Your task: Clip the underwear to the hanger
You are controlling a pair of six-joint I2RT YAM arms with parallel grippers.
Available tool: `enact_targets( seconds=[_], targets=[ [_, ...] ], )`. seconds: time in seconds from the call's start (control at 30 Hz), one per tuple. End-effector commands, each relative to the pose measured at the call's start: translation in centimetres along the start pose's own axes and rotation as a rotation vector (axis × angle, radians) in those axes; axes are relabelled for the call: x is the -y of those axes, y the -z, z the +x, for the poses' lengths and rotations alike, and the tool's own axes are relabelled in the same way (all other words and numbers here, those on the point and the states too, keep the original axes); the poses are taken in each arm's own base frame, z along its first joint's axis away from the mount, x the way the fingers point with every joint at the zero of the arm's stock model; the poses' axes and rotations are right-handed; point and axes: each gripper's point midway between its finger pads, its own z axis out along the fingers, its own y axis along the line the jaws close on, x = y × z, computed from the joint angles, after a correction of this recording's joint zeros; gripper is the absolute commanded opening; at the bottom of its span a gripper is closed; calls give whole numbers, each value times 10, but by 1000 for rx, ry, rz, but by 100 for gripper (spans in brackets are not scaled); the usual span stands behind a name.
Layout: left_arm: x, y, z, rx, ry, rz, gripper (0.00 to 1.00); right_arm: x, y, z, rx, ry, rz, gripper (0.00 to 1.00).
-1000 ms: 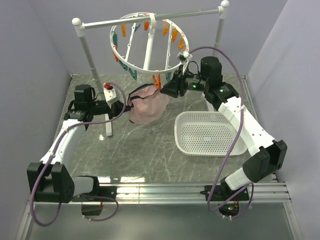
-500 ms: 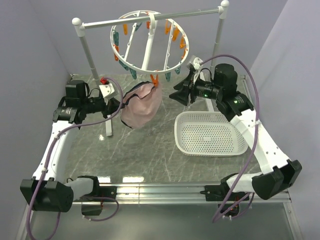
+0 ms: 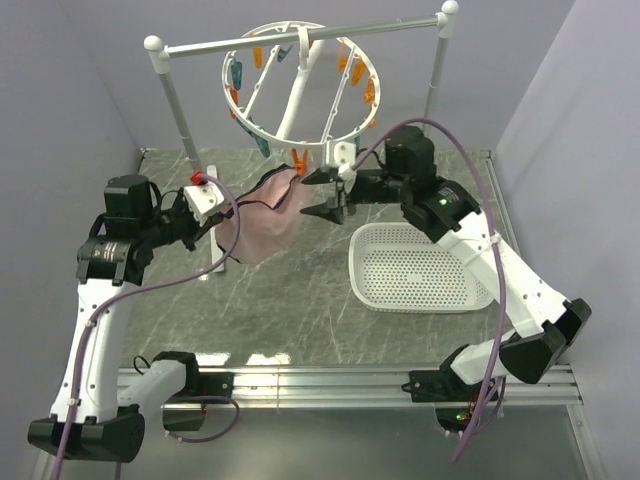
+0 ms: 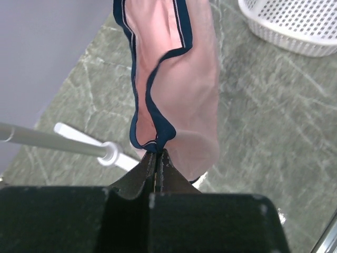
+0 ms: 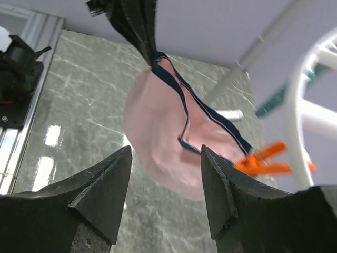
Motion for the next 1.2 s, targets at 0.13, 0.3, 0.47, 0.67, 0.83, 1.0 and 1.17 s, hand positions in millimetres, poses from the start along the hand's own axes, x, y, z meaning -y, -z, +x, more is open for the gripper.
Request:
enact_targets(
  seconds=[0.13, 0.3, 0.47, 0.67, 0.83, 1.0, 1.17],
  targets=[
    [3, 26, -14, 5, -153, -41, 0, -14, -51, -22, 65, 186, -73, 66],
    [12, 26, -19, 33, -171, 2, 0, -15, -88, -26, 78, 225, -116, 69],
    [13, 25, -24, 50, -186, 24, 0, -17, -118, -19, 73, 253, -148, 72],
    [18, 25, -26, 71, -207, 48, 0, -32, -132, -16, 62, 302, -214, 73],
    [23, 26, -29, 96, -238, 66, 0, -34, -144, 3, 24, 319, -219, 73],
    [26, 26, -32, 106, -248, 85, 0, -27, -153, 16, -6, 337, -207, 72],
    [31, 29, -34, 116, -272, 104, 0, -24, -162, 37, -49, 342, -213, 67]
  ],
)
